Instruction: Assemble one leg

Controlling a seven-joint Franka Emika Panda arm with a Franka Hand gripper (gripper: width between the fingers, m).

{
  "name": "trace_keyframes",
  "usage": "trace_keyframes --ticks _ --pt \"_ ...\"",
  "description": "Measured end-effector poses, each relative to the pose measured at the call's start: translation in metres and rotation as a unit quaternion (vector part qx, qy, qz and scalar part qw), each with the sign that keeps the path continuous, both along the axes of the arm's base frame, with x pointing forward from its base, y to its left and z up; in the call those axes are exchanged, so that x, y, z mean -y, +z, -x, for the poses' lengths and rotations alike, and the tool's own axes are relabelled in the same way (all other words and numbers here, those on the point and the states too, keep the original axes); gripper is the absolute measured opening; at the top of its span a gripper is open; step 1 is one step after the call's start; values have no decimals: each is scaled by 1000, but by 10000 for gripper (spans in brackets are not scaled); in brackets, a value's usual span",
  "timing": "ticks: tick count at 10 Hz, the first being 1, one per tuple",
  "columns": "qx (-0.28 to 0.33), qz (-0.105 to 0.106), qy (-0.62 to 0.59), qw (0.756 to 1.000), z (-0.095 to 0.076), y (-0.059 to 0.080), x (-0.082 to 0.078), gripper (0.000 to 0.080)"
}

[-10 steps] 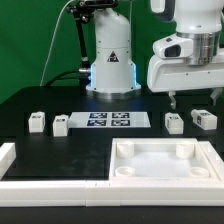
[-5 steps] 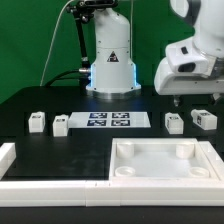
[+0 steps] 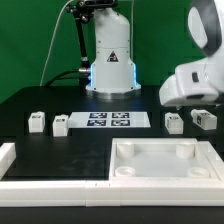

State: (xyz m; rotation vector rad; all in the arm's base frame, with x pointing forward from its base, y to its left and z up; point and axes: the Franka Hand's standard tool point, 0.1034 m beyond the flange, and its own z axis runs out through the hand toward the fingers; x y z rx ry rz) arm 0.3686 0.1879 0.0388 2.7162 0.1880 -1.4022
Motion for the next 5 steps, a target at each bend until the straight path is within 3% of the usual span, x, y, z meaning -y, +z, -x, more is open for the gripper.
trace_keyframes --ticks 3,5 --pt "-16 33 -5 999 7 -8 -13 649" --pt "-19 39 -3 999 12 -12 -18 649"
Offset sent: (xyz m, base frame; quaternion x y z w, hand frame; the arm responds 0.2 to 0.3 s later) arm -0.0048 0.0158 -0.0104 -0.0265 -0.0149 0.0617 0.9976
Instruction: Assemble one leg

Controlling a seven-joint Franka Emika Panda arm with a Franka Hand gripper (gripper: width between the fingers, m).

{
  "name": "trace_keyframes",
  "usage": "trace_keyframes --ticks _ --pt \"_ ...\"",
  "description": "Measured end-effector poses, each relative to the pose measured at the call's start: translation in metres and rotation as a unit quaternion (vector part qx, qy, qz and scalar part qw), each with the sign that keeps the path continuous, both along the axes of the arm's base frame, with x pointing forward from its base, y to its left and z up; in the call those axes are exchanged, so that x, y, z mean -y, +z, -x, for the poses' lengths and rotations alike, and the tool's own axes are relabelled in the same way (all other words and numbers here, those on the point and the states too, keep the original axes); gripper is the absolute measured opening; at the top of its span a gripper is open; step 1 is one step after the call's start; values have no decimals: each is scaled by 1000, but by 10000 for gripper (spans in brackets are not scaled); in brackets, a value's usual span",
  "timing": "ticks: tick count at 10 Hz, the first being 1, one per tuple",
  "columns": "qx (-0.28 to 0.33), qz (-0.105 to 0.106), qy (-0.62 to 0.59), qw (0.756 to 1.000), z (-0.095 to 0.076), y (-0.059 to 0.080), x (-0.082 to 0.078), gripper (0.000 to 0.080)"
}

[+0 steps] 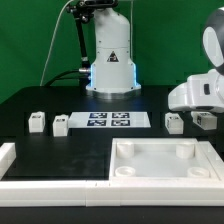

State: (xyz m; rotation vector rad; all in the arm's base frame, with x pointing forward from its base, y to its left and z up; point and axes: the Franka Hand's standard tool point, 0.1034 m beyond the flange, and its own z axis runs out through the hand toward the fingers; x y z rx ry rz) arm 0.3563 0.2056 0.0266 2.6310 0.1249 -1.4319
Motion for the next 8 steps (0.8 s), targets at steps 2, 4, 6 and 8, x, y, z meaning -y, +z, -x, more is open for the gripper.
trace_keyframes --ticks 2,4,6,8 --pt "2 -11 6 1000 1 -5 -2 649" --pt "10 -31 13 999 1 -12 -1 649" --pt "13 -32 14 999 1 -14 -2 649" --pt "13 -32 13 999 0 -14 -2 649"
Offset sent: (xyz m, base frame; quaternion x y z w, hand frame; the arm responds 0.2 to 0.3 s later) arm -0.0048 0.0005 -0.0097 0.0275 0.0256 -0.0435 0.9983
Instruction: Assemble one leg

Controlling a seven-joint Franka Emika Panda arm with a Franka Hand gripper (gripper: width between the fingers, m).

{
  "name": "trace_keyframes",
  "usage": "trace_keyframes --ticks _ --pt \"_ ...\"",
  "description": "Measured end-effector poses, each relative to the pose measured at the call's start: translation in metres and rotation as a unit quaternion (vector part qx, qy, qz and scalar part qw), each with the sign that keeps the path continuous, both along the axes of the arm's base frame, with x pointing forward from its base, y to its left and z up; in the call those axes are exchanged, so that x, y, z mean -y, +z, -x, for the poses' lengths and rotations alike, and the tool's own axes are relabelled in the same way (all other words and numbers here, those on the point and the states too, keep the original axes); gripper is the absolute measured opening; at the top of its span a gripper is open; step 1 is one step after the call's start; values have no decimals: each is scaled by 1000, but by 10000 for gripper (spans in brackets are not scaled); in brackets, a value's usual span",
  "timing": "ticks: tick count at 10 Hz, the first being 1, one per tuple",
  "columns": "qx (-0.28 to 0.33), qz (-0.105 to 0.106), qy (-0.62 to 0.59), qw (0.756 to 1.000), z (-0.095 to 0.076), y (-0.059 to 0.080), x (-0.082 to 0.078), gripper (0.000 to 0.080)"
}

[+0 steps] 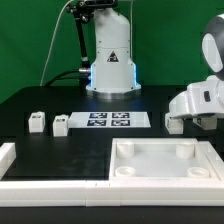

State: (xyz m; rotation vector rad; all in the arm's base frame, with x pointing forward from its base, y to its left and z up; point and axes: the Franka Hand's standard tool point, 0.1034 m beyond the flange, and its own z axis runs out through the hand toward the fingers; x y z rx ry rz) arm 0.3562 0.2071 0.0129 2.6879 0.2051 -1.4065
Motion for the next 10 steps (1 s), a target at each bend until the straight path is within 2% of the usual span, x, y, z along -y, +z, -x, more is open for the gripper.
trace_keyframes --ticks 2,3,4,9,10 --pt "0 0 0 1000 0 0 0 404" --pt "0 0 0 1000 0 0 0 404" --pt "0 0 0 1000 0 0 0 290" --pt "0 0 0 1000 0 0 1 290" --pt "-7 -3 4 1000 -4 9 5 290"
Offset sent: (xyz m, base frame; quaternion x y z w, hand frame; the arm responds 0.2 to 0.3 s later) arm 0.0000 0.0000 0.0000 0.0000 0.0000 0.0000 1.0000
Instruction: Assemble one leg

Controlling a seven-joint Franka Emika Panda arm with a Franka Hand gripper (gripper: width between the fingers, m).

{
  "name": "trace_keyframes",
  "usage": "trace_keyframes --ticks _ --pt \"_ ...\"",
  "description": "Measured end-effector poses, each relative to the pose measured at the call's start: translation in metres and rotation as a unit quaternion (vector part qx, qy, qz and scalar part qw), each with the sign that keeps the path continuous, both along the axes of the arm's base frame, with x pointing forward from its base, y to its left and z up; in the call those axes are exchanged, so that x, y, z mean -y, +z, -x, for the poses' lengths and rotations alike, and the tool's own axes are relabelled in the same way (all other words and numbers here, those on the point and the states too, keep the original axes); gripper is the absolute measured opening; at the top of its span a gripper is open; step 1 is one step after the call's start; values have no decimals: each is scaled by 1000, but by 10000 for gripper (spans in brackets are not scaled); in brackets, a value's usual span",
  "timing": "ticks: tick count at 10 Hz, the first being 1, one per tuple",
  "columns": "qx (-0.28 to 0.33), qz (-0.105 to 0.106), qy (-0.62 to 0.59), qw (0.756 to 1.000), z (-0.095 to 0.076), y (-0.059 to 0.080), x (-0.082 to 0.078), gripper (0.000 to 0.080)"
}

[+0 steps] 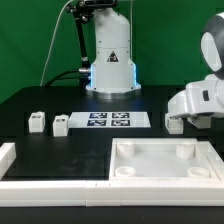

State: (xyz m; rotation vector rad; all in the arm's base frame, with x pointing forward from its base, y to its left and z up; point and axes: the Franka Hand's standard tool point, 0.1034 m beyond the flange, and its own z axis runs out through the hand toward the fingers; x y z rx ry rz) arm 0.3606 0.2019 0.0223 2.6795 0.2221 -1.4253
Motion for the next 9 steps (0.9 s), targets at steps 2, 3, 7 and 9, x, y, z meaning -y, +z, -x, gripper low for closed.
trace_keyframes --ticks 2,3,7,9 --pt "3 9 5 1000 -13 36 10 290" --pt "11 14 10 1000 -19 54 15 290" --pt "71 1 2 997 -35 60 12 290" --pt "155 -19 -4 988 -40 60 10 290"
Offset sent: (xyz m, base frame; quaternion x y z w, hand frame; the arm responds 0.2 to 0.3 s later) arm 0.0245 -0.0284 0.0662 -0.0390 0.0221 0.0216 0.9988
